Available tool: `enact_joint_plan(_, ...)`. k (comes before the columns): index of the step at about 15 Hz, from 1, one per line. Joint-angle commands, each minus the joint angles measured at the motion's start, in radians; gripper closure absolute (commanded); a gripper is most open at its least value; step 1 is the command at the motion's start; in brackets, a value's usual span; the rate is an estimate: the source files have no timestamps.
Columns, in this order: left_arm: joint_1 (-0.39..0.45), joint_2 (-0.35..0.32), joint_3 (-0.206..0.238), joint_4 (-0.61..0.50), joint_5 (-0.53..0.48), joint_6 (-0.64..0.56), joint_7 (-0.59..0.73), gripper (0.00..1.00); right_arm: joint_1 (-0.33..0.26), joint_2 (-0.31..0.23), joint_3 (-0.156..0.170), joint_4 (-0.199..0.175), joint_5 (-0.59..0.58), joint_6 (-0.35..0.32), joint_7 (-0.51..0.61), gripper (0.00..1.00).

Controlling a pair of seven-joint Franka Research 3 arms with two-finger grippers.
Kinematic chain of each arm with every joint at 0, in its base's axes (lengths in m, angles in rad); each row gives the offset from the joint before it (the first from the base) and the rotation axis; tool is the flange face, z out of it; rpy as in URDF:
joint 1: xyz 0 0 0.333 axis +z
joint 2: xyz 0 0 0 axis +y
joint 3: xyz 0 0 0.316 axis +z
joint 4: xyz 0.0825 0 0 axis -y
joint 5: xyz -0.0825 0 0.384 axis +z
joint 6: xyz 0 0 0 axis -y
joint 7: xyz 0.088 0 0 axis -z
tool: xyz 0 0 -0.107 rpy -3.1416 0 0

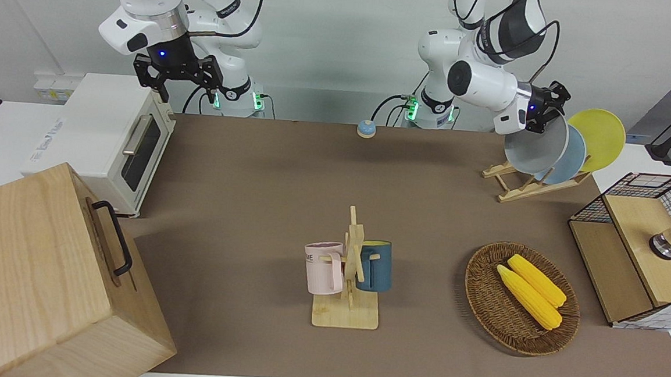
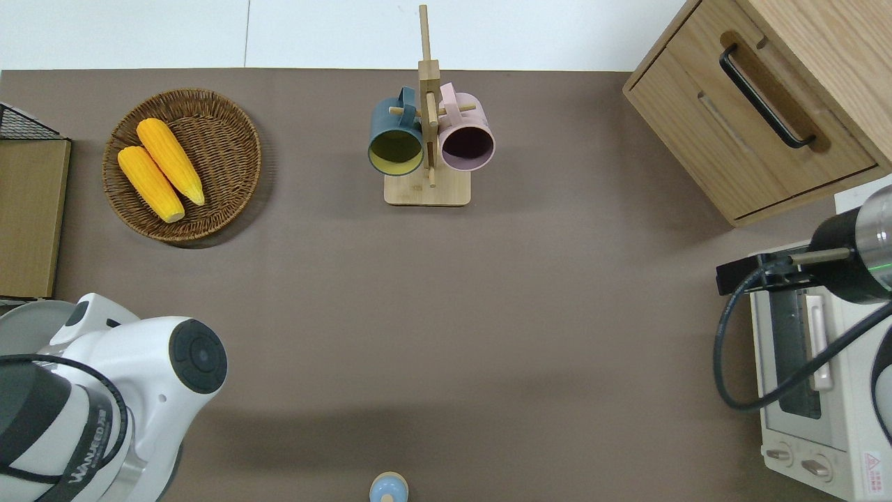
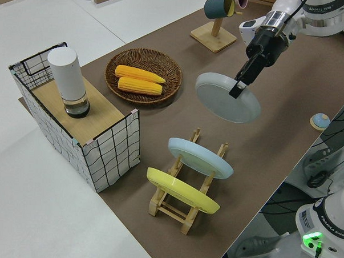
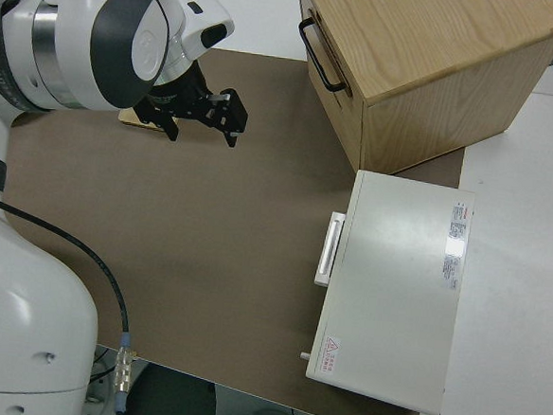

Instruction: Pick gray plate from table and place it on lower plate rack with left arm

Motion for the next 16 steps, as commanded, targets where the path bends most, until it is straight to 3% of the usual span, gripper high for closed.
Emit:
enact_joint_plan(1, -0.012, 0.023, -0.015, -0.054, 0.083, -0.044, -0.119, 1.00, -0.007, -0.002, 0.005, 0.006, 0.007, -0.014, 0.000, 0.013)
enact_joint_plan(8, -0.012, 0.144, -0.025, -0.100, 0.153, -0.096, -0.342, 1.00, -0.007, -0.002, 0.007, 0.006, 0.007, -0.014, 0.000, 0.013)
enact_joint_plan(12, -0.014, 0.156, -0.025, -0.129, 0.169, -0.113, -0.383, 1.00, -0.007, -0.002, 0.007, 0.006, 0.007, -0.014, 0.000, 0.013)
enact_joint_plan(14, -0.037, 0.208, -0.027, -0.131, 0.171, -0.163, -0.439, 1.00, -0.007, -0.002, 0.007, 0.006, 0.007, -0.014, -0.001, 0.011)
enact_joint_plan(16, -0.070, 0.305, -0.027, -0.129, 0.189, -0.255, -0.546, 1.00, -0.007, -0.002, 0.005, 0.006, 0.007, -0.014, 0.000, 0.013)
